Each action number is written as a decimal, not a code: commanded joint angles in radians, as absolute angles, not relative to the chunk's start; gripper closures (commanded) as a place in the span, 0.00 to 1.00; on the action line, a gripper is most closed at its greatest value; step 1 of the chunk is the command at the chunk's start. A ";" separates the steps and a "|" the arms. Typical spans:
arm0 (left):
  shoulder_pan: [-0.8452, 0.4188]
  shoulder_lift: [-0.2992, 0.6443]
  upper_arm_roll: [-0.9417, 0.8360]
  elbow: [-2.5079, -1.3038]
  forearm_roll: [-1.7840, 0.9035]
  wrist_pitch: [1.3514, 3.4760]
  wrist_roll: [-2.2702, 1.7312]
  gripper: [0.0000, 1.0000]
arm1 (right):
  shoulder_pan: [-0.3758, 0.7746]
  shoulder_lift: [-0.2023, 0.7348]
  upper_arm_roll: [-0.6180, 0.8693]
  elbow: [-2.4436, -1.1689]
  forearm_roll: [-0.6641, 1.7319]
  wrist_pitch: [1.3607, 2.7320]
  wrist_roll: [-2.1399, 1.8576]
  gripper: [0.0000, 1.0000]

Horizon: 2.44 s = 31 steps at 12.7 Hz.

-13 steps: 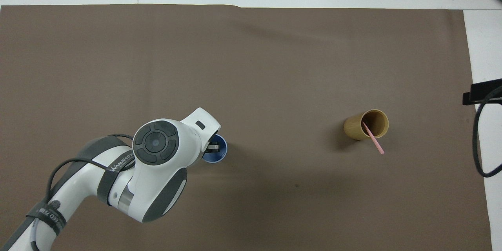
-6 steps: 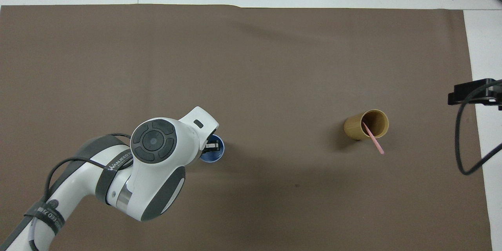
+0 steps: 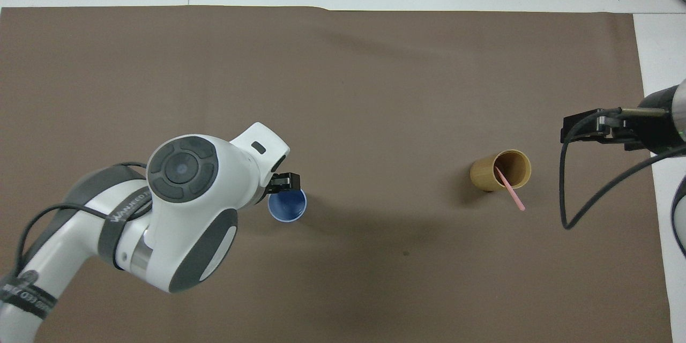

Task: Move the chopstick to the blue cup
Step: 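Slide the blue cup toward the table center with the left gripper, then release the blue cup with the left gripper while the right gripper reaches the tan cup, then grasp the pink stick in the tan cup with the right gripper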

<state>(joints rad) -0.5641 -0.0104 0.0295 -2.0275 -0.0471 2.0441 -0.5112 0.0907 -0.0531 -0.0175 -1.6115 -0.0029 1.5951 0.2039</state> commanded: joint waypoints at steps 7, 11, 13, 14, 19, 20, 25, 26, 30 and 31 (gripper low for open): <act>-0.240 -0.047 0.034 -1.733 -0.049 1.697 -0.216 0.00 | 0.155 -0.077 -0.017 -1.838 -0.040 1.789 0.218 0.00; -0.135 -0.081 0.034 -1.684 -0.043 1.609 -0.065 0.00 | 0.179 -0.077 -0.017 -1.931 -0.041 1.868 0.216 0.00; -0.132 -0.080 0.035 -1.671 -0.041 1.605 -0.061 0.00 | 0.184 -0.078 -0.015 -1.980 -0.043 1.879 0.216 0.00; -0.121 -0.081 0.044 -1.667 -0.031 1.597 -0.052 0.00 | 0.193 -0.083 -0.015 -2.006 -0.044 1.897 0.216 0.00; -0.107 -0.080 0.058 -1.620 0.025 1.551 0.038 0.00 | 0.201 -0.133 -0.015 -2.081 -0.101 1.894 0.207 0.01; -0.107 -0.080 0.060 -1.617 0.025 1.546 0.044 0.00 | 0.201 -0.164 -0.015 -2.126 -0.104 1.894 0.207 0.02; -0.065 -0.081 0.067 -1.615 0.023 1.525 0.143 0.00 | 0.204 -0.199 -0.015 -2.175 -0.106 1.898 0.202 0.28; -0.060 -0.081 0.067 -1.615 0.023 1.523 0.143 0.00 | 0.204 -0.199 -0.015 -2.175 -0.106 1.899 0.202 0.38; -0.055 -0.089 0.068 -1.617 0.021 1.526 0.134 0.00 | 0.204 -0.199 -0.015 -2.175 -0.106 1.893 0.201 0.62; -0.057 -0.092 0.060 -1.617 0.021 1.526 0.132 0.00 | 0.204 -0.199 -0.014 -2.175 -0.106 1.891 0.201 0.66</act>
<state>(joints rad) -0.0657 -0.0872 0.0739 -1.6355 0.0091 1.5519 0.1261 0.2022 -0.1768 -0.0141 -2.1509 -0.0828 1.8837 0.2058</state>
